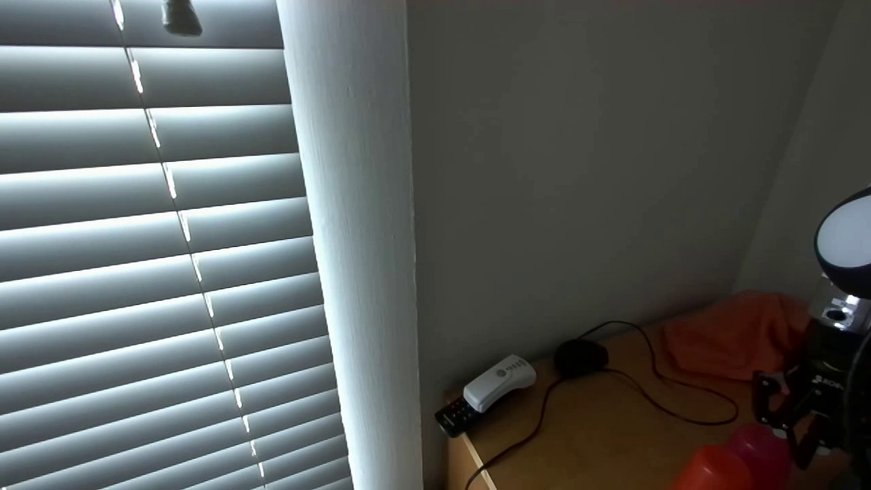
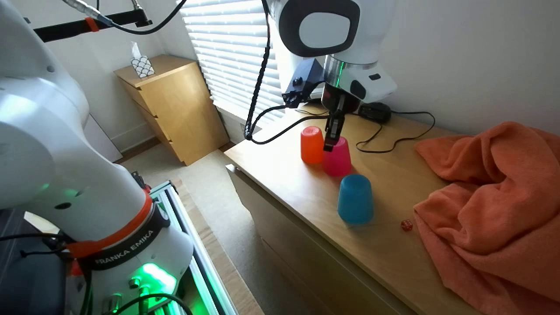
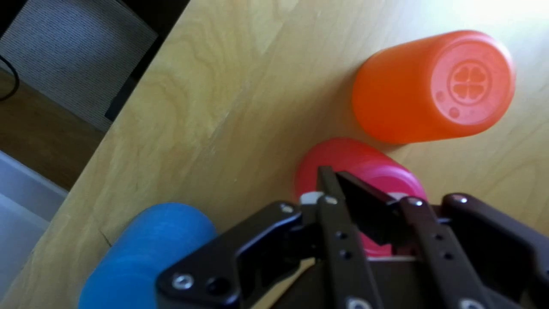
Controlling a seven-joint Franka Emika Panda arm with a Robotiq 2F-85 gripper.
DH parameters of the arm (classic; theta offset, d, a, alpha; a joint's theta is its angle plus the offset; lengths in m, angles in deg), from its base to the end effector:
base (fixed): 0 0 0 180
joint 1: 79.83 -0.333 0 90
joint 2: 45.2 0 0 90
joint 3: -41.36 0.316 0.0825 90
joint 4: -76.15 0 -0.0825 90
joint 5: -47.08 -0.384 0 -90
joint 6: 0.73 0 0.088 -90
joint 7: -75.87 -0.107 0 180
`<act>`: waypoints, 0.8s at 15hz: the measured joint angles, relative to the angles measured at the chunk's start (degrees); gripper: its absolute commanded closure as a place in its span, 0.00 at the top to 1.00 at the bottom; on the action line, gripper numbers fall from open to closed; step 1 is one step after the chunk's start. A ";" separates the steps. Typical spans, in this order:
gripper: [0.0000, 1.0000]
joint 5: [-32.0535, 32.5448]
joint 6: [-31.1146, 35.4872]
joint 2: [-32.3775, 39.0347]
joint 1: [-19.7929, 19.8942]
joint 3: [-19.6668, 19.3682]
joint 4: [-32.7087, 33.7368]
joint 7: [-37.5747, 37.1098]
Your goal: Move the cups forward then stack them
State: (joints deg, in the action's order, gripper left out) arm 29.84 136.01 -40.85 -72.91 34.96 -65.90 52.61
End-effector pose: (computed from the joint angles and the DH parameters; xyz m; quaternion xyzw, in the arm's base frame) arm 0.4448 -0.1031 0.2478 -0.8989 0.4210 0.0899 0.0815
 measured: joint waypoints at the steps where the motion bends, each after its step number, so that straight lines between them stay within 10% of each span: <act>1: 0.35 0.00 0.00 0.01 0.00 0.00 0.01 0.00; 12: 1.00 -0.01 -0.02 -2.64 0.14 -0.31 -0.89 0.00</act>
State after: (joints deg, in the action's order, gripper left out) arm 29.83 136.00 -43.50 -72.77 34.65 -66.79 52.61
